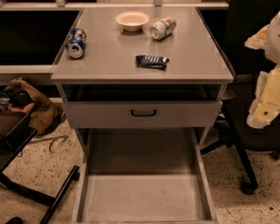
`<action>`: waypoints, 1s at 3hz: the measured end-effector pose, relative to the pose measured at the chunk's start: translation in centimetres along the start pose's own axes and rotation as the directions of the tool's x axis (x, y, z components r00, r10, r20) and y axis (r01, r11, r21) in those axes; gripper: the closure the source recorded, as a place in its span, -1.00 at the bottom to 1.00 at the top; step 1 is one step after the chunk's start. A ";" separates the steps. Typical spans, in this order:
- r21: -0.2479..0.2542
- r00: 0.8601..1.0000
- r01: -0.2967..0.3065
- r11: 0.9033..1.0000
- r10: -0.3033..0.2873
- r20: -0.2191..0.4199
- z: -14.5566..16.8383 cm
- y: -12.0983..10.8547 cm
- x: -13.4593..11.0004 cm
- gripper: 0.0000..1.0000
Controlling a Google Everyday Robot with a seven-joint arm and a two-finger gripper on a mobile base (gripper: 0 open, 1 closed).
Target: Place rxbar blueberry into middle drawer
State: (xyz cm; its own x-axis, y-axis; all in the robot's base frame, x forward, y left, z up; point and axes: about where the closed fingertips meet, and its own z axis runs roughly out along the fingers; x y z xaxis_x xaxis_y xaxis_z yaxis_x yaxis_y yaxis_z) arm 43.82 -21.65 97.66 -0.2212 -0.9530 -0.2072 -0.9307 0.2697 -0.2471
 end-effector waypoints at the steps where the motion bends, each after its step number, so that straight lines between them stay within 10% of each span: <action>1: 0.008 1.000 0.005 1.000 -0.005 0.007 0.0 -0.2 -0.2 -1.00; 3: -0.035 0.981 0.142 0.989 -0.136 0.139 6.5 -3.7 -6.9 -1.00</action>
Offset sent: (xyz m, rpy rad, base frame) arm 0.0757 0.0634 -0.0402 0.0869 -0.0143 0.1981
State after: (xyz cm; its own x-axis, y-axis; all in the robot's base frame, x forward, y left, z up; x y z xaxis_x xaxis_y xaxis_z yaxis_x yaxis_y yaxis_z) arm 50.64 -15.21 93.87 -0.0500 -0.9522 -0.3014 -0.9623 0.1267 -0.2408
